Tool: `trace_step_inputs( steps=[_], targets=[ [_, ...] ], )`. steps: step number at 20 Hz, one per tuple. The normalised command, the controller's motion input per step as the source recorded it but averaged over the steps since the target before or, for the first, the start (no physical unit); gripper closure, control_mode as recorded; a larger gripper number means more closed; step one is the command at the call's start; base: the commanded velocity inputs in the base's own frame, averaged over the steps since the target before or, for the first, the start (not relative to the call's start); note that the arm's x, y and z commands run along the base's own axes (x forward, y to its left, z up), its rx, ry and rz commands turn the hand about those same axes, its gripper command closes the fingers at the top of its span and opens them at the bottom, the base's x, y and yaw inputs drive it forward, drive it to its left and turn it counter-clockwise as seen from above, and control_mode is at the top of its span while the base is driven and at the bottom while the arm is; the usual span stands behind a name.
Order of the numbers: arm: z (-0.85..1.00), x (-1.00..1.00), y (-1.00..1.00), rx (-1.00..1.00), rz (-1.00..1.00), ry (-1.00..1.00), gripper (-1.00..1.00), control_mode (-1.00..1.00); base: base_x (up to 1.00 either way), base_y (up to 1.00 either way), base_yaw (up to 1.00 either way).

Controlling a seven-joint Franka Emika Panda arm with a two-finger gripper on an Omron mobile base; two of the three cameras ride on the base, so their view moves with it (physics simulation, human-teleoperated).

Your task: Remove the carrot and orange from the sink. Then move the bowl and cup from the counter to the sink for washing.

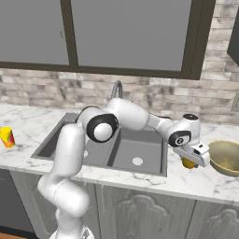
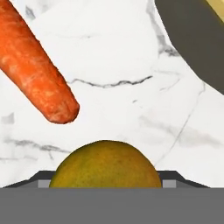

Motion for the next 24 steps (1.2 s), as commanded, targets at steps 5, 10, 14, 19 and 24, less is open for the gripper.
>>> trace_step_inputs(
  steps=[5,10,14,19,24],
  targets=[
    [-0.19,-0.05,-0.05,0.03,0.0,0.01,1.0,-1.0,0.0,0.0,0.0],
    [-0.18,-0.04,-0.03,0.04,0.0,0.04,1.0,-1.0,0.0,0.0,0.0],
    [-0.21,0.0,-0.02,0.03,0.0,0.02,1.0,-1.0,0.0,0.0,0.0],
    [-0.22,0.0,-0.02,0.01,0.0,0.03,1.0,-1.0,0.0,0.0,0.0],
    [-0.24,0.0,-0.05,0.0,0.0,0.05,1.0,-1.0,0.0,0.0,0.0]
  ],
)
